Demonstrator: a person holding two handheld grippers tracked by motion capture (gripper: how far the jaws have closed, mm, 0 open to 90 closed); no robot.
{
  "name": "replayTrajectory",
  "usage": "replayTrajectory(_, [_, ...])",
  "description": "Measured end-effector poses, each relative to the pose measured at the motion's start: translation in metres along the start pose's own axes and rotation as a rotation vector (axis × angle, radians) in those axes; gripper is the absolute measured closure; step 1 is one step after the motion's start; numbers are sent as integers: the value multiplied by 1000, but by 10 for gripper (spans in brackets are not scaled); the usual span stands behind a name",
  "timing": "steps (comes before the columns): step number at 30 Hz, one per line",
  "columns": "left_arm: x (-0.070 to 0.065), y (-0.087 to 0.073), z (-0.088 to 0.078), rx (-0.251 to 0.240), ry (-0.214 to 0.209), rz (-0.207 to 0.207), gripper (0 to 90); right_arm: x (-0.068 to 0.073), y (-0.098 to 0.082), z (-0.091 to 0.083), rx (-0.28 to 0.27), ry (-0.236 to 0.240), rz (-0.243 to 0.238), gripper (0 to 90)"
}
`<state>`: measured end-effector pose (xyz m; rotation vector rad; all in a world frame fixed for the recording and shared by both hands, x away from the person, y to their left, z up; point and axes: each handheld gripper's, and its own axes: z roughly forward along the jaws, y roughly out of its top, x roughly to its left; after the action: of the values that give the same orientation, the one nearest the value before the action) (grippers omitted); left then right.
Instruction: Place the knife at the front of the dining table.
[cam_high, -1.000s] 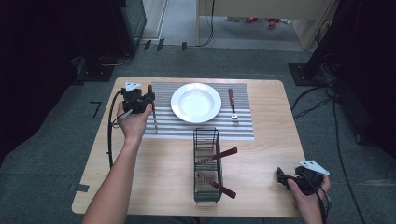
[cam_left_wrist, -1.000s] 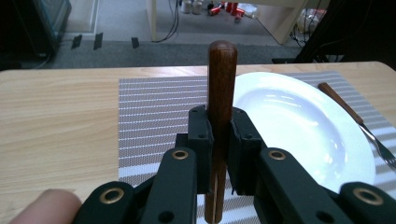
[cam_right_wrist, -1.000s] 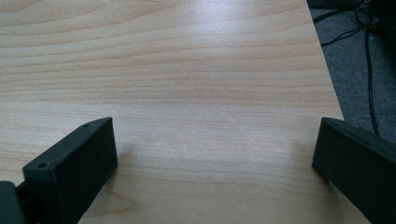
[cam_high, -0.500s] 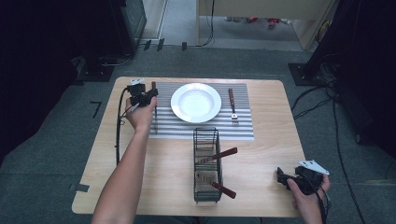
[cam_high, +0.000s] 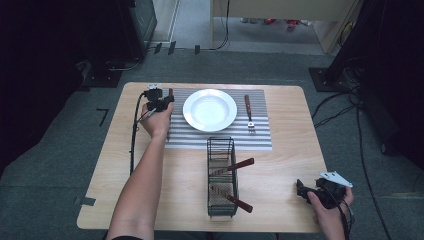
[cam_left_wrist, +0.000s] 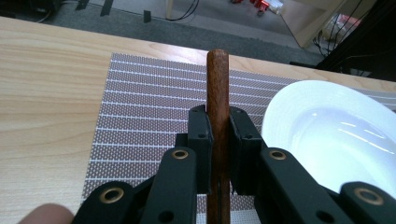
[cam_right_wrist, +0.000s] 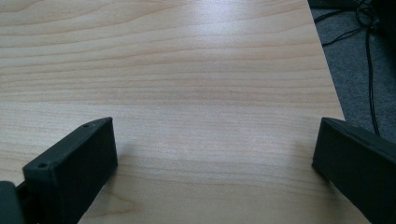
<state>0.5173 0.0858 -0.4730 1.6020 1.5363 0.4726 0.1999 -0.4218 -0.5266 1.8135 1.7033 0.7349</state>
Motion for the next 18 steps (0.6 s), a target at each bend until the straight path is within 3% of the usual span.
replayTrajectory(7, [3, -2, 13, 33, -2, -25, 821, 0, 0, 0, 0, 1, 0, 0])
replayTrajectory(13, [6, -5, 25, 65, 30, -39, 819, 0, 0, 0, 0, 3, -2, 0])
replayTrajectory(18, [4, -3, 31, 88, 48, -14, 819, 0, 0, 0, 0, 5, -2, 0])
